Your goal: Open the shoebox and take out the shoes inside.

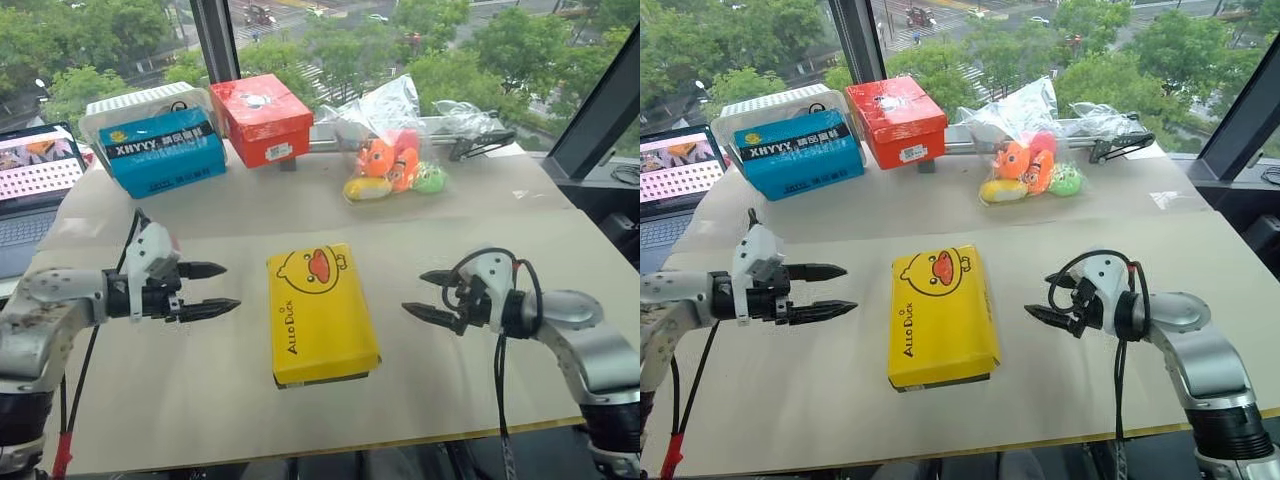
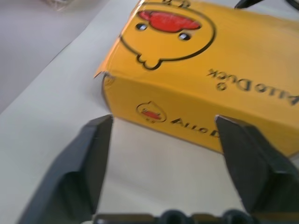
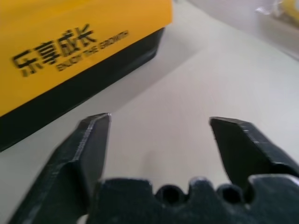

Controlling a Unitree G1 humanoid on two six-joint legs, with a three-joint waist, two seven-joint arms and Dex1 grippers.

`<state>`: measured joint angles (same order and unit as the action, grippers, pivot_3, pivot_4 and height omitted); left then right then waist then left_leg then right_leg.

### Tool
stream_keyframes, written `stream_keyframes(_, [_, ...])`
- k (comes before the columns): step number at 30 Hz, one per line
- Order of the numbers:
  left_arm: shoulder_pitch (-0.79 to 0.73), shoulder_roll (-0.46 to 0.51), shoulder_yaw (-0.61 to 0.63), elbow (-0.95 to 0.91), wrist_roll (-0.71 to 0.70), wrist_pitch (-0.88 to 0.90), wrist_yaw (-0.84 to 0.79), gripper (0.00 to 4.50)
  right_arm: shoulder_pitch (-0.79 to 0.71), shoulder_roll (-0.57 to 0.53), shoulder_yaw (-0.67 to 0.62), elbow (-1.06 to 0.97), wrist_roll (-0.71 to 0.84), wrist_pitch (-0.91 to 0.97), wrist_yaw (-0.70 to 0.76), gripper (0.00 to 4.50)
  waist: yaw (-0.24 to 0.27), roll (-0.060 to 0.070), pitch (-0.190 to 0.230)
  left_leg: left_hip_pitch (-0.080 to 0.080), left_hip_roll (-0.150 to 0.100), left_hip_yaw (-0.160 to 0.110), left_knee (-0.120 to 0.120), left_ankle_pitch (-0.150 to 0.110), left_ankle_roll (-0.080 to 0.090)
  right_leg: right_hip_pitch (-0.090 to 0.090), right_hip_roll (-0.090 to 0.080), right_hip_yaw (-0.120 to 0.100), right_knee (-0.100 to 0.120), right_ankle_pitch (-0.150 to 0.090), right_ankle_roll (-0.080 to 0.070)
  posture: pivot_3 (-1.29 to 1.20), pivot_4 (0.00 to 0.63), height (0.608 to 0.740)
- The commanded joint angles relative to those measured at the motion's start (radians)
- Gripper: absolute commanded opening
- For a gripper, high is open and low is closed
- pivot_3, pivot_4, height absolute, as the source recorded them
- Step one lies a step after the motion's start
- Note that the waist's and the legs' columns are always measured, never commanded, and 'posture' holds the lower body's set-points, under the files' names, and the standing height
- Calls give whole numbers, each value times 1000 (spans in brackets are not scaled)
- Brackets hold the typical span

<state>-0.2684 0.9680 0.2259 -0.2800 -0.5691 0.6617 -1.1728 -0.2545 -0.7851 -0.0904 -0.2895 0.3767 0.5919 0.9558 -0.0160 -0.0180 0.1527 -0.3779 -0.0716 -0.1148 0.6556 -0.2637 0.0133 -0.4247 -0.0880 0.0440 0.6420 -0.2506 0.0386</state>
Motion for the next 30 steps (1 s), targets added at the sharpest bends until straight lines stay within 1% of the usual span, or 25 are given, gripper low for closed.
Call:
stream_keyframes(1, [-45,82,79,-84,-91,61,-28,4445,-41,-13,-21,-6,-1,-14,-23,4500,-1,0,2,0,0,0,0,0,0,0,0,0,0,0,0,0,150,740])
stream_keyframes(5, [-84,156,115,-108,-133,93,-40,4445,-51,-13,9,35,-15,-27,-15,4500,1,0,5,-1,0,1,3,0,1,0,0,-1,1,0,0,0,150,740])
stream_keyframes(7, [-89,198,135,-118,-172,137,-55,4445,-59,-7,27,60,-31,-42,-17,4500,0,0,6,-1,0,1,3,-1,1,0,0,-1,1,0,0,0,150,740])
stream_keyframes(11, [-77,301,191,-156,-227,184,-119,4500,-73,4,132,93,-61,-81,41,3478,-3,-1,8,-1,0,2,4,-1,1,-1,0,0,1,0,0,0,150,740])
stream_keyframes(12, [-75,314,199,-161,-237,190,-127,4500,-79,11,146,97,-60,-84,48,3078,-5,-1,8,-1,0,2,4,-1,1,-1,1,0,2,0,0,0,150,740])
stream_keyframes(15, [-69,361,232,-175,-269,213,-164,4500,-119,66,268,148,-136,-168,66,2119,-10,-1,9,0,0,3,4,-1,1,0,1,0,3,0,0,0,150,740])
stream_keyframes(16, [-67,371,242,-179,-281,221,-172,4500,-129,93,293,164,-144,-184,68,1635,-11,-1,9,-1,0,3,4,-1,1,0,1,0,2,0,0,0,150,740])
stream_keyframes(17, [-64,375,249,-181,-288,226,-173,4500,-137,114,310,178,-147,-194,72,1383,-12,-1,9,0,0,3,4,-1,1,0,1,0,3,0,0,0,150,740])
stream_keyframes(19, [-40,385,271,-181,-287,237,-184,4500,-152,140,331,187,-144,-201,91,685,-15,0,9,0,0,4,4,-1,1,0,1,0,3,0,0,0,150,740])
stream_keyframes(21, [2,389,309,-178,-277,250,-200,4500,-162,159,315,151,-78,-139,118,29,-17,0,9,0,0,4,5,-1,1,0,1,0,4,0,0,0,150,740])
stream_keyframes(22, [25,384,333,-175,-273,256,-205,4500,-167,167,304,131,-41,-106,130,29,-18,0,10,-1,0,4,5,-1,1,-1,1,0,4,0,0,0,150,740])
stream_keyframes(24, [56,342,398,-156,-303,285,-187,4500,-186,180,281,88,44,-28,152,29,-19,0,10,-1,0,4,5,-1,1,-1,1,0,4,0,0,0,150,740])
stream_keyframes(26, [76,306,447,-138,-333,310,-168,4500,-212,190,264,65,81,8,148,29,-25,0,10,-1,0,4,5,-1,1,-1,1,0,4,0,0,0,150,740])
stream_keyframes(28, [120,277,484,-148,-294,270,-174,4500,-254,210,247,52,114,37,132,29,-30,0,10,0,1,4,5,-1,1,-1,1,0,4,0,0,0,150,740])
stream_keyframes(30, [134,251,521,-147,-309,276,-152,4500,-304,237,232,44,159,82,122,29,-31,0,10,2,1,4,5,-1,1,-1,1,0,5,0,0,0,150,740])
